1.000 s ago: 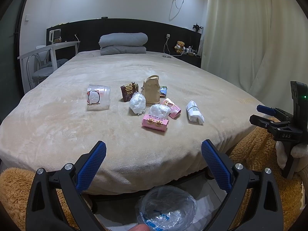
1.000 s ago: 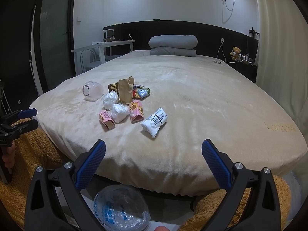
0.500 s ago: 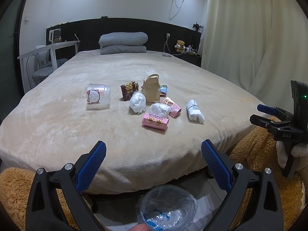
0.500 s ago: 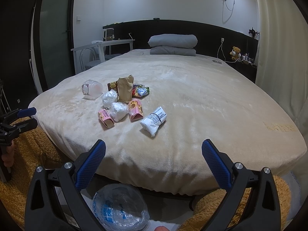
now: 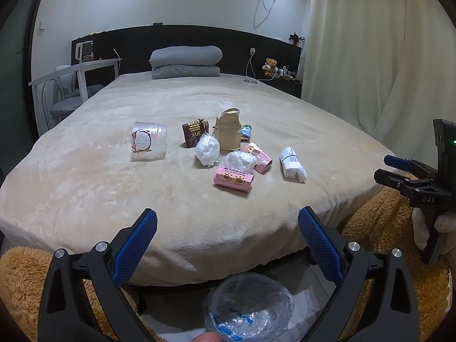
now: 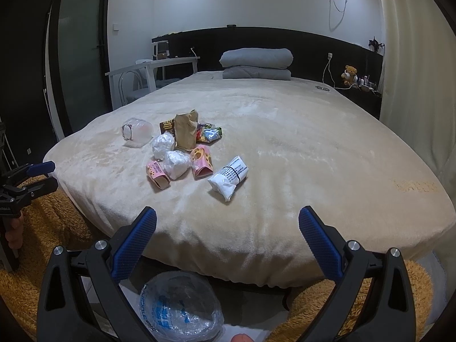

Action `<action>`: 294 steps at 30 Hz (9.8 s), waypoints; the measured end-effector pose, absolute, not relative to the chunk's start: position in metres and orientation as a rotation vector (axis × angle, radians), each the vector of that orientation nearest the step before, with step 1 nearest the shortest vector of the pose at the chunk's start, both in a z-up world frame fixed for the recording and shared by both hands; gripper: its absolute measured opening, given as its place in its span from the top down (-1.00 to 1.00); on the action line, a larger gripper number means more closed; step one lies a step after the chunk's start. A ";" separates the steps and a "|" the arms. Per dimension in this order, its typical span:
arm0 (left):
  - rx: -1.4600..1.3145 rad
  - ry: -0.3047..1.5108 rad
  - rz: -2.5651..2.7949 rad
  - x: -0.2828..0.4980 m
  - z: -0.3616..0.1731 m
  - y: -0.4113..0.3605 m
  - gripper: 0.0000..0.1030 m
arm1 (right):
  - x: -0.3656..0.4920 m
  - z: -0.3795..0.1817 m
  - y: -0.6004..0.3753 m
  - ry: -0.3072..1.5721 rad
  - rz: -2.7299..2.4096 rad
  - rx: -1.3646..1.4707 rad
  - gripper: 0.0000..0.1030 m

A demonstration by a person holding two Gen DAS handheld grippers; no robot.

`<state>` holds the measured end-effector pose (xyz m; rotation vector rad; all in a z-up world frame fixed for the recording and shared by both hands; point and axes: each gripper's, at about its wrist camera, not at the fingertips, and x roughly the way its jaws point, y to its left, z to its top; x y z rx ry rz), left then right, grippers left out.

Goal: Collect trash

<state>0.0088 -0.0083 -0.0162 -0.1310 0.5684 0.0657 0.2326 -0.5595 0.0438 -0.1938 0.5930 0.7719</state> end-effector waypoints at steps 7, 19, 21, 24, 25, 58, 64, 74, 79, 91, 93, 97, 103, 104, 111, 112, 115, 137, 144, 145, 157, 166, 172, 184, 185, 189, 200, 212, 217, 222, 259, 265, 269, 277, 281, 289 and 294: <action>-0.137 0.591 0.065 0.016 -0.016 -0.006 -0.88 | 0.250 0.049 -0.558 0.633 0.771 -0.144 -0.92; -0.101 0.644 0.011 0.057 -0.015 -0.010 -0.88 | 0.304 0.037 -0.528 0.816 0.841 -0.069 -0.92; -0.090 0.662 0.006 0.067 -0.018 -0.009 -0.88 | 0.315 0.033 -0.522 0.856 0.848 -0.049 -0.92; -0.084 0.686 -0.004 0.081 -0.020 -0.007 -0.88 | 0.334 0.025 -0.514 0.919 0.853 -0.020 -0.92; -0.084 0.694 -0.009 0.086 -0.021 -0.007 -0.88 | 0.341 0.022 -0.510 0.943 0.851 -0.012 -0.92; -0.022 0.904 -0.030 0.207 -0.087 -0.004 -0.30 | 0.422 -0.042 -0.446 1.243 0.783 0.088 0.09; -0.016 0.886 -0.030 0.201 -0.084 -0.003 -0.30 | 0.413 -0.039 -0.449 1.221 0.808 0.087 0.16; -0.074 0.833 -0.011 0.175 -0.068 0.001 -0.30 | 0.395 -0.026 -0.462 1.181 0.850 0.128 0.20; -0.101 0.802 -0.010 0.159 -0.059 -0.001 -0.30 | 0.375 -0.020 -0.468 1.164 0.884 0.126 0.20; -0.129 0.787 -0.029 0.107 -0.053 -0.017 -0.30 | 0.311 -0.016 -0.488 1.132 0.955 0.121 0.20; -0.149 0.793 -0.037 0.100 -0.057 -0.019 -0.30 | 0.300 -0.018 -0.489 1.139 0.962 0.116 0.20; -0.162 0.792 -0.067 0.080 -0.061 -0.033 -0.30 | 0.282 -0.025 -0.494 1.153 0.972 0.093 0.20; -0.182 0.860 -0.068 0.069 -0.078 -0.047 -0.30 | 0.264 -0.037 -0.496 1.196 0.979 0.068 0.20; -0.195 0.879 -0.072 0.070 -0.082 -0.048 -0.30 | 0.263 -0.039 -0.497 1.206 0.975 0.064 0.20; -0.270 1.024 -0.093 0.075 -0.116 -0.054 -0.30 | 0.254 -0.065 -0.496 1.303 0.928 0.019 0.20; -0.279 1.043 -0.093 0.075 -0.120 -0.055 -0.30 | 0.253 -0.068 -0.496 1.311 0.920 0.012 0.20; -0.303 1.110 -0.076 0.079 -0.135 -0.052 -0.30 | 0.254 -0.077 -0.496 1.346 0.898 -0.002 0.20; -0.391 1.428 -0.047 0.098 -0.201 -0.051 -0.30 | 0.263 -0.155 -0.478 1.664 0.700 -0.092 0.20; -0.341 1.475 -0.058 0.099 -0.209 -0.057 -0.50 | 0.264 -0.158 -0.476 1.682 0.719 -0.067 -0.04; -0.324 1.474 -0.059 0.099 -0.209 -0.059 -0.70 | 0.265 -0.157 -0.477 1.672 0.711 -0.060 -0.06; -0.383 1.436 -0.036 0.098 -0.201 -0.046 -0.75 | 0.269 -0.152 -0.480 1.652 0.703 -0.051 -0.07; -0.428 1.369 -0.028 0.092 -0.186 -0.037 -0.75 | 0.266 -0.126 -0.482 1.554 0.745 -0.075 -0.07; -0.401 1.226 0.018 0.081 -0.153 -0.031 -0.75 | 0.252 -0.087 -0.481 1.355 0.805 -0.120 -0.07; -0.274 0.879 0.092 0.076 -0.071 -0.006 -0.75 | 0.262 -0.002 -0.482 0.943 0.900 -0.145 -0.07; -0.268 0.865 0.106 0.078 -0.067 -0.002 -0.75 | 0.267 0.002 -0.481 0.934 0.902 -0.143 -0.07; -0.250 0.832 0.135 0.093 -0.049 0.016 -0.76 | 0.286 0.015 -0.473 0.907 0.925 -0.154 -0.07; -0.192 0.758 0.222 0.140 -0.016 0.072 -0.88 | 0.350 0.014 -0.437 0.954 0.960 -0.158 -0.07; -0.097 0.812 0.337 0.212 -0.028 0.126 -0.88 | 0.404 -0.025 -0.398 1.186 0.992 -0.059 -0.07; -0.090 0.838 0.335 0.236 -0.036 0.143 -0.88 | 0.418 -0.032 -0.384 1.218 1.004 -0.068 -0.07; -0.039 0.875 0.329 0.257 -0.048 0.148 -0.88 | 0.423 -0.037 -0.374 1.235 1.020 -0.078 0.00; -0.193 0.776 0.270 0.195 -0.023 0.113 -0.31 | 0.395 -0.002 -0.421 1.074 0.964 -0.003 0.34; -0.187 0.744 0.230 0.172 -0.020 0.094 -0.31 | 0.383 0.008 -0.439 1.030 0.951 0.021 0.34; -0.208 0.729 0.203 0.154 -0.021 0.079 -0.31 | 0.369 0.012 -0.452 1.004 0.944 0.030 0.34; -0.232 0.693 0.144 0.111 -0.021 0.046 -0.31 | 0.341 0.017 -0.479 0.969 0.936 0.069 0.34; -0.234 0.681 0.115 0.096 -0.022 0.032 -0.31 | 0.324 0.018 -0.489 0.955 0.940 0.068 0.34; -0.233 0.690 0.071 0.074 -0.030 0.007 -0.31 | 0.292 0.017 -0.507 0.947 0.949 0.071 0.34; -0.236 0.702 0.045 0.063 -0.037 -0.009 -0.31 | 0.278 0.013 -0.513 0.954 0.957 0.070 0.34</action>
